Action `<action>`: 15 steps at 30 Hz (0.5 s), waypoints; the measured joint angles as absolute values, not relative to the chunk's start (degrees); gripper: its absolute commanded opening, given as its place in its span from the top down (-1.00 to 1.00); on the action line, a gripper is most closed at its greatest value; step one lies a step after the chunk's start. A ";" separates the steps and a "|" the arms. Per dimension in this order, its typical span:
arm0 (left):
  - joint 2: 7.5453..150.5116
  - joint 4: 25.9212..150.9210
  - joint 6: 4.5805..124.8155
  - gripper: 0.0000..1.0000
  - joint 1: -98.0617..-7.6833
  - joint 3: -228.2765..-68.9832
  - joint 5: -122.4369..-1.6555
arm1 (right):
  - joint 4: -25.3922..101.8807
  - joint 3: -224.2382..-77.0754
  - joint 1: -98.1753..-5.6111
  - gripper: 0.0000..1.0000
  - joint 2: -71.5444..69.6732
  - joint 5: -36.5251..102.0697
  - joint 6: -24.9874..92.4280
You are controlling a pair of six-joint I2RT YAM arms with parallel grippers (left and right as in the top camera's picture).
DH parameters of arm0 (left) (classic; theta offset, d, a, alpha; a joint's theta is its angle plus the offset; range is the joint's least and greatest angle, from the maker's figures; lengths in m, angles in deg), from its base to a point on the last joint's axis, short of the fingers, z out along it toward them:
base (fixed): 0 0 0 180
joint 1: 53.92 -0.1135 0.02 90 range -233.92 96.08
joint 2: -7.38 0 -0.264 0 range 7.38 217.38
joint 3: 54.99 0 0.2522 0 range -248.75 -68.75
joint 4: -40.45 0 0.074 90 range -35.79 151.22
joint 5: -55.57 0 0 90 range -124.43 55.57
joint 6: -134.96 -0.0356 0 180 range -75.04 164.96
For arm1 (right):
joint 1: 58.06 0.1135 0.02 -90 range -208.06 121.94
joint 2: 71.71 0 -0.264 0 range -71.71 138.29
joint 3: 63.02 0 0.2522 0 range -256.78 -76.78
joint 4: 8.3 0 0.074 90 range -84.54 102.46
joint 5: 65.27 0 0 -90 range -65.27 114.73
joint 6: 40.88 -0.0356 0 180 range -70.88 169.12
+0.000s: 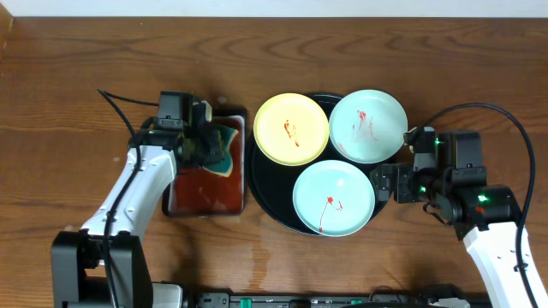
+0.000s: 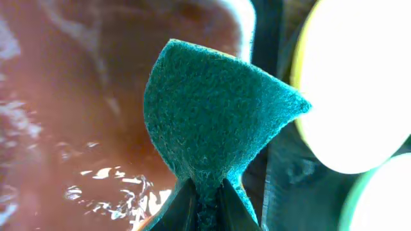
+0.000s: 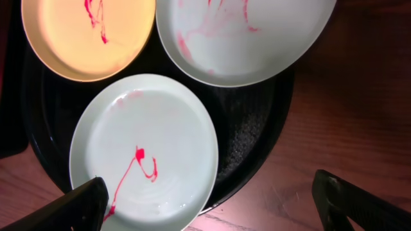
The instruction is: Clean dirty plates on tray and stack at the side
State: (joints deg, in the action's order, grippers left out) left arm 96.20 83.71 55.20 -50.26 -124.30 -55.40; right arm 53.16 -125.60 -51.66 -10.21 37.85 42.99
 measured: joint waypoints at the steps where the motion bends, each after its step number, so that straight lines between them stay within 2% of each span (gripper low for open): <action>1: 96.18 83.71 54.96 0.86 -50.65 -124.30 -56.28 | 53.21 -125.60 -51.66 -0.99 -10.21 37.88 42.99; 15: 91.02 82.01 45.67 0.85 -58.50 -124.30 -68.76 | 52.27 -125.60 -51.64 -0.98 -10.15 37.90 42.99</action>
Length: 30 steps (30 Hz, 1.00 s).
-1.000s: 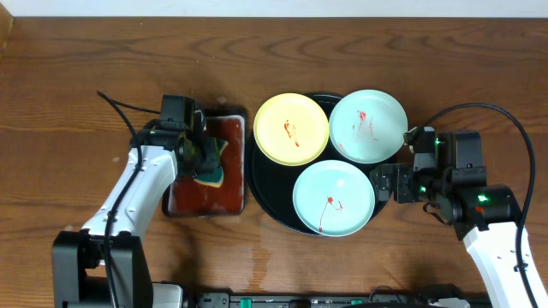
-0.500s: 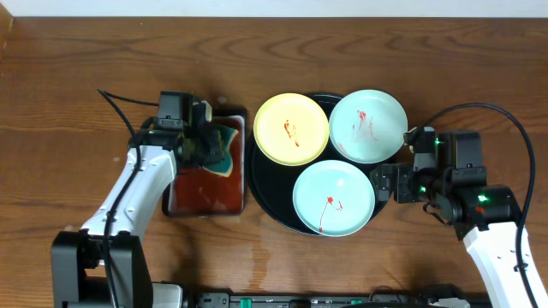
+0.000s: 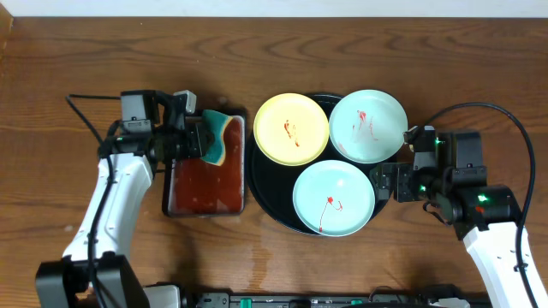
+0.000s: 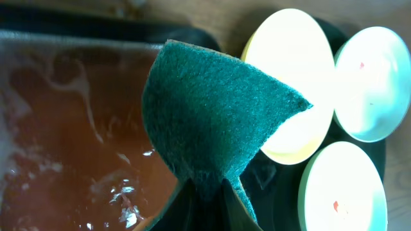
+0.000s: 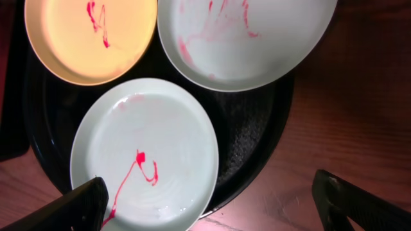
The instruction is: Clean dirty plates on tray and stack at the side
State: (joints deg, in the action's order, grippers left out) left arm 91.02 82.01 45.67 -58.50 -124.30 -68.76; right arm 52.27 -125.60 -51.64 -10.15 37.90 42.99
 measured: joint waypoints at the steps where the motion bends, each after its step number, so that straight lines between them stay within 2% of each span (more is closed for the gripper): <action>1: 90.51 81.81 45.06 0.86 -58.59 -124.30 -69.00 | 52.27 -125.60 -51.58 -0.98 -9.97 37.90 42.99; 6: 88.53 81.22 43.64 0.86 -58.59 -124.30 -69.94 | 52.24 -125.60 -49.92 -0.80 -6.13 37.99 43.01; 11: 88.28 81.22 43.38 0.85 -58.59 -124.30 -70.18 | 51.74 -125.60 -47.95 -0.75 0.87 38.05 42.59; 16: 88.28 81.22 43.35 0.86 -58.59 -124.30 -70.29 | 49.64 -125.60 -47.01 -0.49 8.15 38.07 42.55; 19: 88.26 81.13 43.35 0.86 -58.59 -124.30 -70.29 | 48.29 -125.60 -46.92 -0.19 12.34 38.16 42.29; 27: 86.08 78.81 43.25 0.86 -58.59 -124.28 -73.15 | 47.22 -125.60 -46.94 -0.07 18.64 39.34 42.16; 30: 84.70 78.20 43.22 0.86 -58.59 -124.28 -74.59 | 46.84 -125.60 -46.92 0.16 20.01 39.43 42.24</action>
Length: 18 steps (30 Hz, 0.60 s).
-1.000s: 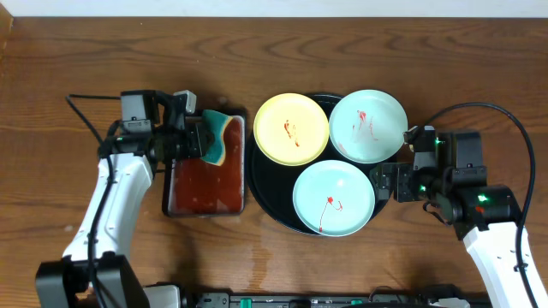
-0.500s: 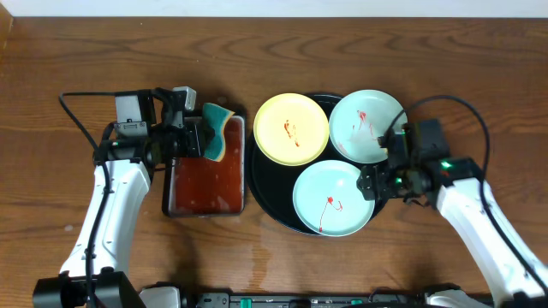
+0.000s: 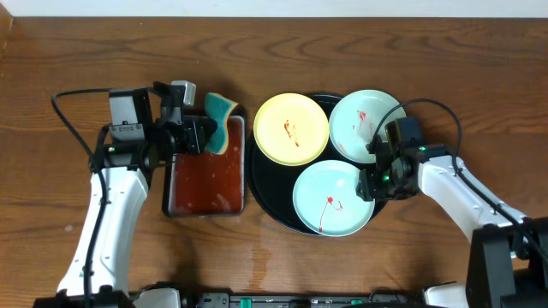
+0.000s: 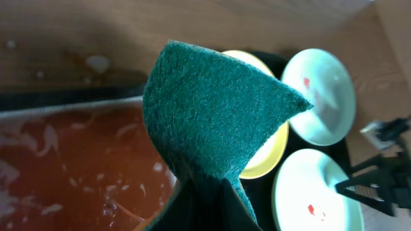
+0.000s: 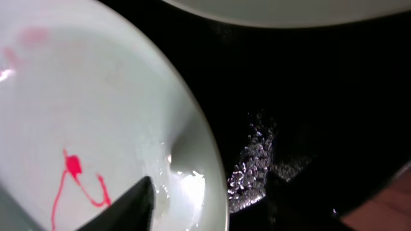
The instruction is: Clean dirty plates on tray and stack at the side
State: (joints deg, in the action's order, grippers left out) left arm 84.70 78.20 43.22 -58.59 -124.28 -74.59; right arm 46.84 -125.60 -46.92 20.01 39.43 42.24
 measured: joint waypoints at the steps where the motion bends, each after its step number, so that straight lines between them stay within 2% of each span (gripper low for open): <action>1: 84.33 78.20 43.22 0.86 -58.59 -124.28 -74.90 | 46.78 -125.60 -46.92 0.23 20.45 39.47 42.18; 8: 84.00 78.18 43.22 0.86 -58.59 -124.28 -75.75 | 46.08 -125.60 -46.94 0.64 21.22 39.69 42.16; 18: 84.00 75.82 43.22 0.87 -58.59 -124.28 -76.95 | 45.86 -125.60 -46.94 0.95 21.24 39.71 42.20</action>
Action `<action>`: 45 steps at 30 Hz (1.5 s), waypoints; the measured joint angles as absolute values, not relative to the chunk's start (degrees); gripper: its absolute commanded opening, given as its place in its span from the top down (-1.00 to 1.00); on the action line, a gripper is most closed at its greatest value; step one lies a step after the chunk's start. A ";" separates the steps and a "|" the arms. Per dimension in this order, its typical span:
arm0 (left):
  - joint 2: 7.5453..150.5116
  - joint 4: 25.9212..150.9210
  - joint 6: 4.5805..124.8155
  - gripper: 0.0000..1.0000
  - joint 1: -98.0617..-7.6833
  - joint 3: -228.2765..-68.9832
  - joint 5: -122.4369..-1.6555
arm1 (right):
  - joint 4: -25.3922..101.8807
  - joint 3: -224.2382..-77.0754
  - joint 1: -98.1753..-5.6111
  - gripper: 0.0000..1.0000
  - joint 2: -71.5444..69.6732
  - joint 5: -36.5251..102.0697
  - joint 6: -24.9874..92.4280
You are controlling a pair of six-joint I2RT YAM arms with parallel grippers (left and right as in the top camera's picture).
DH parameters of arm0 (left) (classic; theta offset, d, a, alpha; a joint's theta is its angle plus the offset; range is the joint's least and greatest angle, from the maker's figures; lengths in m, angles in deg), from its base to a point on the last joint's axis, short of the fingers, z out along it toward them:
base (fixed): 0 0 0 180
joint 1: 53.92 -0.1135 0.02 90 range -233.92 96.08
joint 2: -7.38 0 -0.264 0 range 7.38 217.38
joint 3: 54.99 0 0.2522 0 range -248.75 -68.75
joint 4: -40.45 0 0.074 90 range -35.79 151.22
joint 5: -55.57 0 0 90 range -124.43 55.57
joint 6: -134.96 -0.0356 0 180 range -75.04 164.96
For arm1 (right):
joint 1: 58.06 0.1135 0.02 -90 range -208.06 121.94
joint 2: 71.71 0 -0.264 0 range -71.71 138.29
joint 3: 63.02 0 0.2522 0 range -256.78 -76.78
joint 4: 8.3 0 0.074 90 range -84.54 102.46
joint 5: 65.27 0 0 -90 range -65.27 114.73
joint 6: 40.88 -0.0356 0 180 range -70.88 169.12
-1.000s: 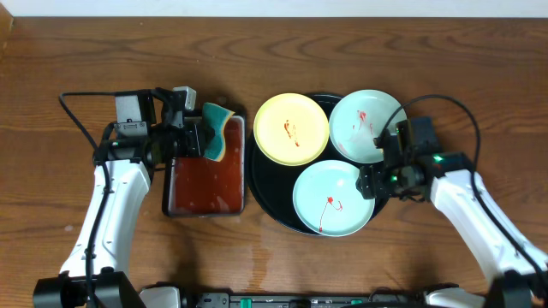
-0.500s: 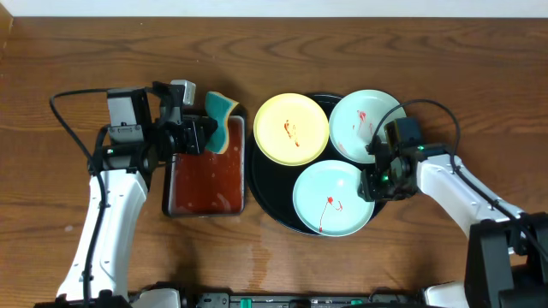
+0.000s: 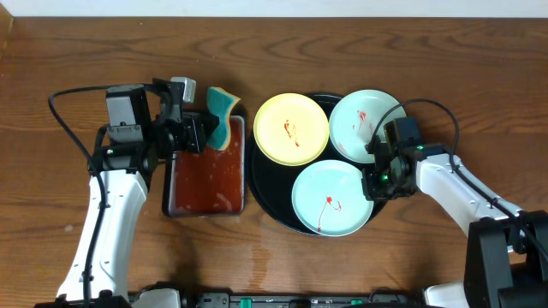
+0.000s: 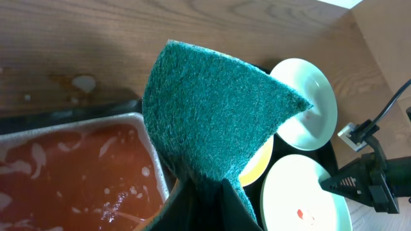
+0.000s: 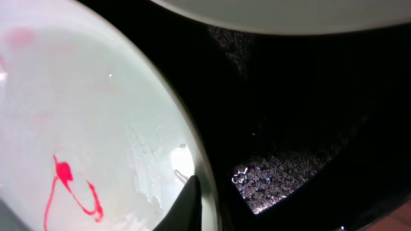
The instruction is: Clean dirty plates on tray and stack at the side
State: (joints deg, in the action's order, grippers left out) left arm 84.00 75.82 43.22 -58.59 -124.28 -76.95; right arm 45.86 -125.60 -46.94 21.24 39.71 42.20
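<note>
Three dirty plates lie on the round black tray (image 3: 267, 184): a yellow plate (image 3: 291, 128), a pale green plate (image 3: 366, 126) at the back right, and a front pale green plate (image 3: 330, 195) with a red smear. My left gripper (image 4: 205, 187) is shut on a green sponge (image 4: 212, 109), held above the far right corner of the basin (image 3: 165, 197). My right gripper (image 5: 204, 192) is shut on the front plate's (image 5: 96, 128) right rim, one finger (image 5: 191, 200) on its inner side; the other finger is hidden against the dark tray (image 5: 289, 96).
The basin's rim (image 4: 77, 122) encloses reddish-brown water, just left of the tray. In the left wrist view the yellow plate (image 4: 262, 159) and both pale plates (image 4: 308, 96) show beyond the sponge. Bare wooden table (image 3: 445, 68) surrounds everything.
My right gripper's visible finger has drawn in against the front plate's rim, shutting on it. The left gripper holds the sponge slightly higher and farther back.
The left gripper held the sponge low over the basin's water while the right gripper stood open off the tray's right side. The sponge then stood higher, above the basin. The right gripper came to straddle the front plate's rim and is now shut on it.
</note>
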 measured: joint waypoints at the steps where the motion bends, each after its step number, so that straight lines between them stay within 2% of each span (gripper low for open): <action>1: 84.00 75.58 43.22 0.86 -58.59 -124.28 -77.11 | 45.84 -125.60 -46.94 0.97 21.24 39.73 42.18; 31: 84.00 74.99 43.25 0.85 -56.69 -124.28 -77.02 | 45.03 -125.60 -46.94 0.97 21.24 40.35 42.07; 36: 85.29 75.62 47.86 0.85 -53.04 -124.28 -69.11 | 45.03 -125.60 -46.94 0.97 21.24 40.37 42.07; 45: 94.34 81.09 56.77 0.85 -45.32 -123.73 -42.99 | 45.03 -125.60 -46.92 0.98 21.24 40.41 42.09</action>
